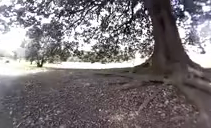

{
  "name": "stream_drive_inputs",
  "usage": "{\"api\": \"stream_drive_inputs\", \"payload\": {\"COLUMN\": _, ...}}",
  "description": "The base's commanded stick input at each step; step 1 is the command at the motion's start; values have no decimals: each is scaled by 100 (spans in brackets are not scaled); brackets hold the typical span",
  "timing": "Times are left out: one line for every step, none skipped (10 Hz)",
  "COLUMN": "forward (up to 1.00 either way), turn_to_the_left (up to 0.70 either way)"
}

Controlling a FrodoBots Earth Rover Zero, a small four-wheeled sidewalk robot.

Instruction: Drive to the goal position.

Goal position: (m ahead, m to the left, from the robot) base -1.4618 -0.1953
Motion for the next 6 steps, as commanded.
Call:
{"api": "stream_drive_inputs", "payload": {"forward": 0, "turn_to_the_left": 70}}
{"api": "stream_drive_inputs", "payload": {"forward": 0, "turn_to_the_left": 70}}
{"api": "stream_drive_inputs", "payload": {"forward": 0, "turn_to_the_left": 70}}
{"api": "stream_drive_inputs", "payload": {"forward": 0, "turn_to_the_left": 70}}
{"api": "stream_drive_inputs", "payload": {"forward": 2, "turn_to_the_left": 46}}
{"api": "stream_drive_inputs", "payload": {"forward": 9, "turn_to_the_left": 19}}
